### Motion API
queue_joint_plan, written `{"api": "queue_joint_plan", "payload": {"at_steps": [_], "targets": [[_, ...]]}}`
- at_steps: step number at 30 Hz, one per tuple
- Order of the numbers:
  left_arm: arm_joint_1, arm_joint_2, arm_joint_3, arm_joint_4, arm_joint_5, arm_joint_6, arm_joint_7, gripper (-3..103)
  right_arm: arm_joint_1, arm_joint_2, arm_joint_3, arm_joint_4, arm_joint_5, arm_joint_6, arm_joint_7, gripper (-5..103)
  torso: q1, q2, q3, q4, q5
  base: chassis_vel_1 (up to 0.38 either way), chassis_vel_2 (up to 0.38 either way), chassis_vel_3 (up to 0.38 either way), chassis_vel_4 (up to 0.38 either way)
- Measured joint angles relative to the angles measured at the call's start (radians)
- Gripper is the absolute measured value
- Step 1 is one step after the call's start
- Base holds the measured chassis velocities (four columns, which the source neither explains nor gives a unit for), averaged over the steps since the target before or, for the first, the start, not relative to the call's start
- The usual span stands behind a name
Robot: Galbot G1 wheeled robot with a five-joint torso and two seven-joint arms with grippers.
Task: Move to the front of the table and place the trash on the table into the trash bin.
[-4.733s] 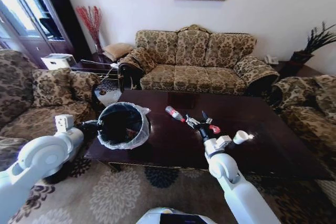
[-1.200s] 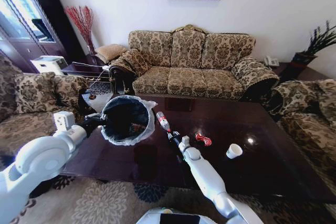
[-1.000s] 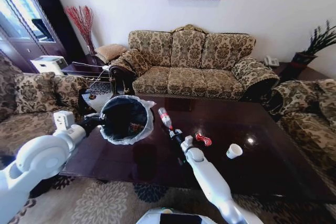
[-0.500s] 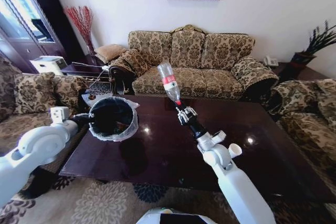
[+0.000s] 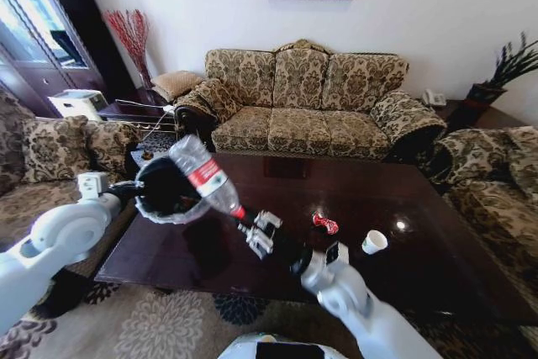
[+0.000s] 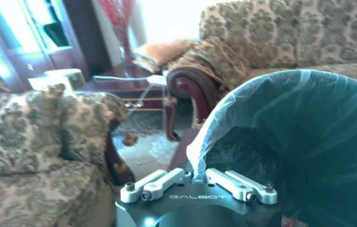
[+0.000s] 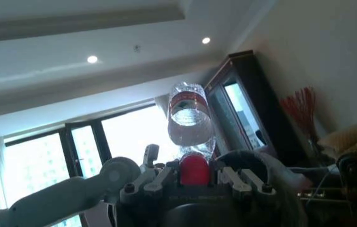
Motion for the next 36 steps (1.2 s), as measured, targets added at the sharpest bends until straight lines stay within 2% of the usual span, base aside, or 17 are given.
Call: {"api": "queue_joint_plan", "payload": {"at_steps": [1, 2, 4, 5, 7, 8, 10, 11, 15, 16, 17, 19, 21, 23, 24, 31, 36], "targets": [[-0.004, -0.005, 0.004, 0.007, 0.015, -0.01, 0.0, 0, 0.006, -0.004, -0.015, 0.031, 0.037, -0.061, 0.076, 23, 0.0, 0.0, 0.0, 0.0, 0.0, 0.0, 0.0, 0.0, 0.0], [-0.004, -0.005, 0.004, 0.007, 0.015, -0.01, 0.0, 0, 0.006, -0.004, -0.015, 0.031, 0.037, -0.061, 0.076, 23, 0.0, 0.0, 0.0, 0.0, 0.0, 0.0, 0.0, 0.0, 0.0], [-0.005, -0.018, 0.01, 0.011, 0.043, -0.024, 0.004, 0, 0.043, 0.005, -0.04, 0.086, 0.153, -0.181, 0.252, 23, 0.0, 0.0, 0.0, 0.0, 0.0003, 0.0, 0.0, 0.0, 0.0], [-0.005, -0.018, 0.01, 0.011, 0.043, -0.024, 0.004, 0, 0.043, 0.005, -0.04, 0.086, 0.153, -0.181, 0.252, 23, 0.0, 0.0, 0.0, 0.0, 0.0003, 0.0, 0.0, 0.0, 0.0], [0.003, -0.03, 0.011, 0.005, 0.066, -0.036, 0.016, 0, 0.073, 0.021, -0.05, 0.129, 0.289, -0.278, 0.366, 23, 0.0, 0.0, 0.0, 0.0001, 0.0003, 0.0, 0.0, 0.0, 0.0], [0.003, -0.03, 0.011, 0.005, 0.066, -0.036, 0.016, 0, 0.073, 0.021, -0.05, 0.129, 0.289, -0.278, 0.366, 23, 0.0, 0.0, 0.0, 0.0001, 0.0003, 0.0, 0.0, 0.0, 0.0], [0.008, -0.035, 0.013, 0.001, 0.08, -0.048, 0.025, 0, 0.088, 0.024, -0.055, 0.154, 0.386, -0.333, 0.434, 23, 0.0, 0.0, 0.0, -0.0001, 0.0002, 0.0, 0.0, 0.0, 0.0], [0.009, -0.038, 0.021, 0.0, 0.099, -0.068, 0.033, 0, 0.099, 0.022, -0.059, 0.173, 0.492, -0.377, 0.486, 23, 0.0, 0.0, 0.0, 0.0, 0.0003, 0.0, 0.0, 0.0, 0.0], [0.006, -0.044, 0.051, -0.002, 0.141, -0.102, 0.055, 0, 0.115, 0.016, -0.056, 0.203, 0.677, -0.427, 0.596, 23, 0.0, 0.0, 0.0, 0.0, 0.0003, 0.0, 0.0, 0.0, 0.0], [0.006, -0.044, 0.051, -0.002, 0.141, -0.102, 0.055, 0, 0.115, 0.016, -0.056, 0.203, 0.677, -0.427, 0.596, 23, 0.0, 0.0, 0.0, 0.0, 0.0003, 0.0, 0.0, 0.0, 0.0], [0.002, -0.05, 0.066, -0.005, 0.157, -0.112, 0.069, 0, 0.12, 0.018, -0.049, 0.215, 0.764, -0.437, 0.658, 23, 0.0, 0.0, 0.0, -0.0003, 0.0001, 0.0, 0.0, 0.0, 0.0], [-0.001, -0.053, 0.076, -0.008, 0.168, -0.12, 0.078, 0, 0.122, 0.021, -0.046, 0.218, 0.798, -0.438, 0.688, 23, 0.0, 0.0, 0.0, -0.0003, 0.0002, 0.0, 0.0, 0.0, 0.0], [-0.004, -0.066, 0.102, -0.024, 0.213, -0.156, 0.114, 0, 0.131, 0.051, -0.036, 0.222, 0.936, -0.415, 0.819, 23, 0.0, 0.0, 0.0, -0.0003, 0.0002, 0.0, 0.0, 0.0, 0.0], [-0.001, -0.067, 0.105, -0.029, 0.222, -0.163, 0.123, 0, 0.133, 0.059, -0.033, 0.222, 0.967, -0.407, 0.846, 23, 0.0, 0.0, 0.0, -0.0002, 0.0004, 0.0, 0.0, 0.0, 0.0], [0.014, -0.071, 0.113, -0.049, 0.26, -0.192, 0.163, 0, 0.14, 0.084, -0.035, 0.222, 1.019, -0.368, 0.919, 23, 0.0, 0.0, 0.0, 0.0, 0.0003, 0.0, 0.0, 0.0, 0.0], [0.031, -0.076, 0.147, -0.084, 0.355, -0.249, 0.245, 0, 0.151, 0.139, -0.041, 0.197, 1.051, -0.302, 0.988, 23, 0.0, 0.0, 0.0, -0.0002, 0.0002, 0.0, 0.0, 0.0, 0.0], [0.047, -0.076, 0.149, -0.114, 0.364, -0.259, 0.266, 0, 0.169, 0.175, -0.055, 0.16, 1.043, -0.258, 1.005, 23, 0.0, 0.0, 0.0, -0.0001, 0.0003, 0.0, 0.0, 0.0, 0.0]]}}
